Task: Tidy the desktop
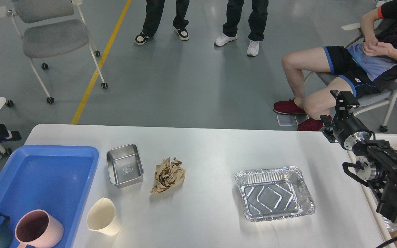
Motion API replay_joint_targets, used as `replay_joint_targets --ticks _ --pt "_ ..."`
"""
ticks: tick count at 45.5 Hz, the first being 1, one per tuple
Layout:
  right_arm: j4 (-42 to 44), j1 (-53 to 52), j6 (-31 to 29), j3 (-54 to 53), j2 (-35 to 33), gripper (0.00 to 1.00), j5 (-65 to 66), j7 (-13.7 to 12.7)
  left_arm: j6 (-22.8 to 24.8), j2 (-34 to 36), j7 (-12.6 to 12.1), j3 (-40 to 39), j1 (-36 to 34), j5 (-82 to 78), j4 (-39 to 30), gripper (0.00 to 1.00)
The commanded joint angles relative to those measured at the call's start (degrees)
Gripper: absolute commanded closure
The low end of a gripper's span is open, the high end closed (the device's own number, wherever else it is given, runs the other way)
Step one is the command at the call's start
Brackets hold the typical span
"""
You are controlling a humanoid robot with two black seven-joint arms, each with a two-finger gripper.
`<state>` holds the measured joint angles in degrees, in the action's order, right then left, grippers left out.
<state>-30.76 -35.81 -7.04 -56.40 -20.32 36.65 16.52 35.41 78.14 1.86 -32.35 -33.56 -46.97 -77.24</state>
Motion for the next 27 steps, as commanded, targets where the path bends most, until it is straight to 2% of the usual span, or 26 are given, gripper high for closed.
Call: replay_joint_targets --ticks 1,5,10,27 --pt "0.0 -0.05 0.0 -0.03 -0.16 0.0 0.0 0.0 2.38 -0.27 -0.01 0.01 -0.1 0.48 0.07 0.17" --pt "0.0 -0.05 0.0 0.06 -0.16 0.0 0.0 0.0 3.08 -0.27 -0.1 0.1 -0.1 1.62 0.07 0.07" --pt "0.0 -0.05 0.0 -0.03 -0.25 0.0 0.0 0.0 3.08 -0.27 -0.1 0.1 -0.01 1.97 0.07 0.04" --pt "0.0 -0.05 0.0 -0.03 -0.07 0.0 0.0 0.0 3.43 -0.97 -0.19 0.27 0.08 2.32 0.42 0.03"
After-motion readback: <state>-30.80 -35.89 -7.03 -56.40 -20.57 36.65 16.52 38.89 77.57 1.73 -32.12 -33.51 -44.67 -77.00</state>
